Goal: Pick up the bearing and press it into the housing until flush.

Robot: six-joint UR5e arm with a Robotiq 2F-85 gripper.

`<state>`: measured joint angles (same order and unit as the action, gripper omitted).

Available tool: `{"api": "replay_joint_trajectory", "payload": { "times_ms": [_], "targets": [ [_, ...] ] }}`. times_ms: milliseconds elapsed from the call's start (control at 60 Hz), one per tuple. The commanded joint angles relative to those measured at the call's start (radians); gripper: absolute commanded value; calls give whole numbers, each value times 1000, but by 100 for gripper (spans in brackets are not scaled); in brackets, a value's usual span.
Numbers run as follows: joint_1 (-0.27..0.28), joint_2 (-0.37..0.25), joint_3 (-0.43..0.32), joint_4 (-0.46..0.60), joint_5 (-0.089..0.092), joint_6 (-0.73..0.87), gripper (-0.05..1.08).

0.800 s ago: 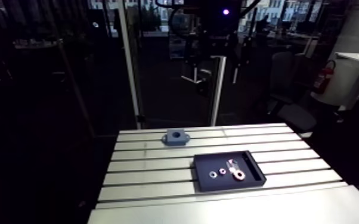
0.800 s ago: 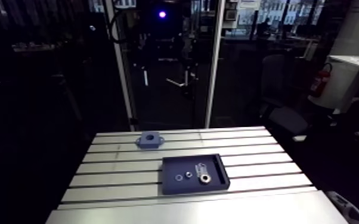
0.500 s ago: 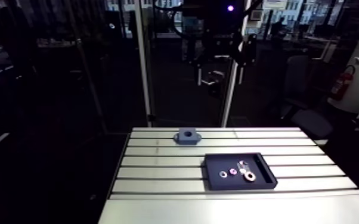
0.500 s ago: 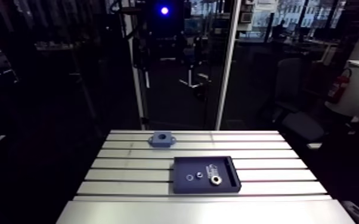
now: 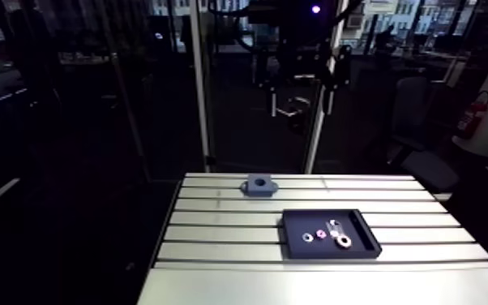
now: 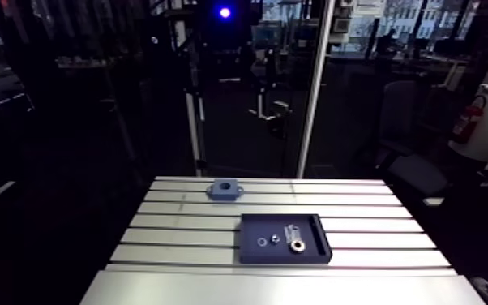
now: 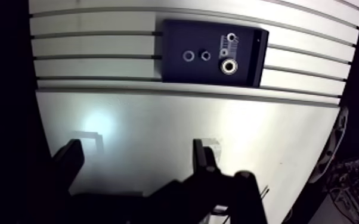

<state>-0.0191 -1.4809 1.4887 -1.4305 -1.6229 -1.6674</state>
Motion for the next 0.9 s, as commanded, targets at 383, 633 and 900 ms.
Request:
{"api": "replay_joint_trajectory", "payload": {
  "times_ms": [383,633,900],
  "targets": [
    [-169,0,157,-234,-4,-141,1],
    [-195,1,242,-360,0,-174,1],
    [-211,13,332,-501,5,-177,1]
  ]
}}
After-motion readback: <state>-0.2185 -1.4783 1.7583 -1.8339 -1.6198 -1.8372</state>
